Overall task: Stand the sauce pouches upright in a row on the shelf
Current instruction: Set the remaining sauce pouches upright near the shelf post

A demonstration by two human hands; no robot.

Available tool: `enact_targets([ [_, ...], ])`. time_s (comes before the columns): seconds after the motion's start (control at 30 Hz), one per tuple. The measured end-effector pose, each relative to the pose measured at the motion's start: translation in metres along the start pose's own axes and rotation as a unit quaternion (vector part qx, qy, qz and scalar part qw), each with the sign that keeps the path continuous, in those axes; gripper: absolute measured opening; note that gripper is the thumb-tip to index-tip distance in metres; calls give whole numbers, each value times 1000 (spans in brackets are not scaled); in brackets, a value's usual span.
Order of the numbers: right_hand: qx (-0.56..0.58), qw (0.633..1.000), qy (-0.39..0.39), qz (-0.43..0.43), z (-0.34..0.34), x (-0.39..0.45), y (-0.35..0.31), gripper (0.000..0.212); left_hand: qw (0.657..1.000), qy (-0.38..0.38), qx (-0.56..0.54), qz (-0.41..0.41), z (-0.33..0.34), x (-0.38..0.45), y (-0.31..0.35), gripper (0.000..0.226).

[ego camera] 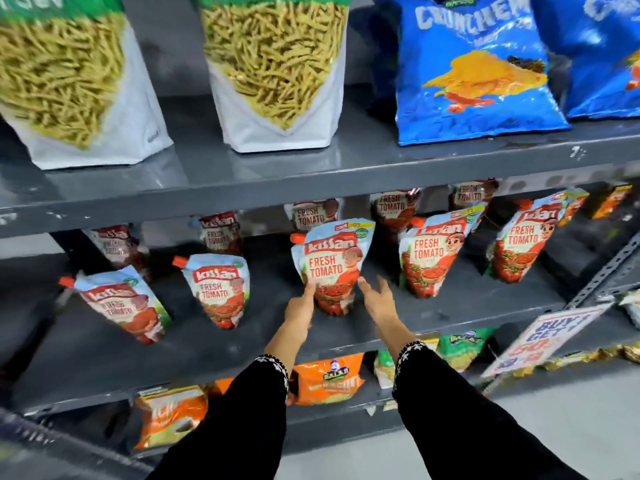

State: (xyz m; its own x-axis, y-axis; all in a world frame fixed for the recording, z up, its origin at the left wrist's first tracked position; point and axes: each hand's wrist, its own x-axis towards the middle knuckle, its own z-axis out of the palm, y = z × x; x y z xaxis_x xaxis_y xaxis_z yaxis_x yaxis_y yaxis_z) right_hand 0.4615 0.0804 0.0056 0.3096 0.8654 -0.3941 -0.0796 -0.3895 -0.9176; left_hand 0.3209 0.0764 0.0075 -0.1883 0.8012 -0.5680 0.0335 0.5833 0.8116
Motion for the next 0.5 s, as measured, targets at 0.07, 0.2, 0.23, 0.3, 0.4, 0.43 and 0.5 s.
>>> enact_targets([
  [0.07, 24, 999, -35, -9, 7, -3, -7, 68, 1000, -16, -24, 3, -6, 1, 6, 74],
  [0.2, 56, 995, -82, -11, 16, 3, -12, 64, 996, -62, -57, 4, -8, 3, 17, 74],
  [0.23, 67, 993, -92, -8, 16, 5, -12, 58, 995, -76, -64, 1, -6, 4, 17, 73],
  [0.3, 58, 993, -106, 9, 16, -5, -19, 46, 992, -98, -78, -1, -3, 6, 15, 72],
  [0.4, 30, 992, -123, 23, 15, -4, -18, 41, 988, -108, -115, 4, 3, 9, 13, 70],
  [0.43, 29, 992, -123, 21, 14, -2, -18, 40, 986, -108, -125, 10, 4, 9, 13, 68],
  [0.5, 29, 992, -121, 18, 13, 2, -16, 40, 984, -112, -141, 14, 7, 9, 15, 65],
])
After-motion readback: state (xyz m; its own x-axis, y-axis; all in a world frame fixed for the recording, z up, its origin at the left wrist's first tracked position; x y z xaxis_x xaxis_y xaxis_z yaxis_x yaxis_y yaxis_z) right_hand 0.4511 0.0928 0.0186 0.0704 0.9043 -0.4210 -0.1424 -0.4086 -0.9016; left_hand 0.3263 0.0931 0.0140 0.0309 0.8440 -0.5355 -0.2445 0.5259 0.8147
